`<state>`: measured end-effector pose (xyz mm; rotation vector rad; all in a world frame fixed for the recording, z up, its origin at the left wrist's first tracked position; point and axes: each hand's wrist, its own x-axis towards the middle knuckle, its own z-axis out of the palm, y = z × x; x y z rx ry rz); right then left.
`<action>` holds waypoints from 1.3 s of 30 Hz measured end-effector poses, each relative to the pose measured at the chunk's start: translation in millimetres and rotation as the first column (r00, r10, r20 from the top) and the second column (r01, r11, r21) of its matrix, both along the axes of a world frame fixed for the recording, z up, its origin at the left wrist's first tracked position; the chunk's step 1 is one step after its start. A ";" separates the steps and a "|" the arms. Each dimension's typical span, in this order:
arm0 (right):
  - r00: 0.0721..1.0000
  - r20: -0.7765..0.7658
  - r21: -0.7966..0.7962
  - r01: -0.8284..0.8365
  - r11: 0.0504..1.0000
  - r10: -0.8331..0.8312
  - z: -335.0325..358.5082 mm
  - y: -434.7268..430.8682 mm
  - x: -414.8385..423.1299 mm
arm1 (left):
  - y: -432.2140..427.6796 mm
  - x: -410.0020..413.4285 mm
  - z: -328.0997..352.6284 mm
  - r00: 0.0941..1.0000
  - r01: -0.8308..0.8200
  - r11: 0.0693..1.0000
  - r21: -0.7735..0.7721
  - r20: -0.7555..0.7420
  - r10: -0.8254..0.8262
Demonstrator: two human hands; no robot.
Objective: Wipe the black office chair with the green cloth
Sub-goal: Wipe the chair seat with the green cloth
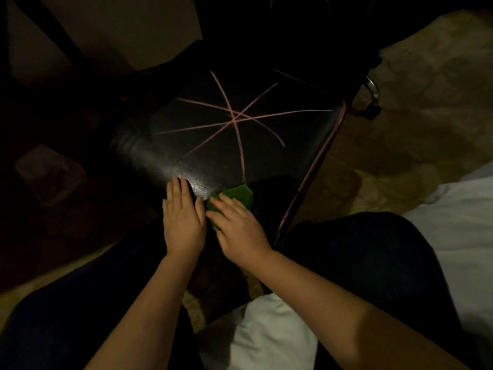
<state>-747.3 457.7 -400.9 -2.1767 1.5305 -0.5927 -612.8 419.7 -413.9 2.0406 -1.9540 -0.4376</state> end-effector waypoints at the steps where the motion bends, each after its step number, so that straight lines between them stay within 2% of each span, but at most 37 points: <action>1: 1.000 -0.011 0.001 -0.021 1.000 0.021 -0.2 -1.4 0.8 | -1.1 -0.1 0.2 1.000 -0.011 1.000 0.001 -0.009 0.011; 5: 0.998 -0.017 0.000 -0.055 0.998 0.055 1.7 -7.9 -2.2 | -6.5 3.3 0.5 0.998 -0.044 0.998 0.038 -0.032 0.045; 9: 0.999 0.013 0.001 -0.039 0.999 0.039 3.6 -11.3 -15.0 | -12.5 3.3 -0.2 0.999 -0.043 0.996 0.074 0.027 0.041; 13: 0.997 0.041 0.018 0.068 0.997 -0.069 7.0 -18.0 -38.7 | -10.0 -2.2 -3.3 0.993 -0.042 0.996 0.082 0.116 0.032; 17: 0.984 0.058 0.054 0.164 0.985 -0.167 8.9 -27.6 -66.8 | -6.3 -6.0 -6.3 0.996 -0.028 0.996 0.088 0.087 0.020; 22: 0.889 0.110 0.057 0.441 0.896 -0.445 10.1 -45.0 -118.5 | -4.9 -8.8 -7.8 0.997 -0.025 0.997 0.075 0.080 0.019; 28: 0.835 0.161 0.081 0.521 0.850 -0.527 8.2 -49.5 -117.7 | -4.7 -8.5 -4.3 0.997 -0.025 0.995 0.097 0.080 0.017; 31: 0.830 0.171 0.077 0.526 0.847 -0.531 9.1 -43.4 -109.0 | -3.6 -8.2 1.3 0.997 -0.021 0.995 0.101 0.077 0.013; 35: 0.885 0.170 0.087 0.424 0.901 -0.433 12.5 -25.6 -89.3 | 4.6 -11.5 10.2 0.997 0.017 0.991 0.132 0.068 -0.026; 39: 0.899 0.248 0.155 0.331 0.931 -0.361 20.8 -6.0 -76.0 | 22.6 -14.6 18.3 0.997 0.054 0.988 0.145 -0.055 -0.046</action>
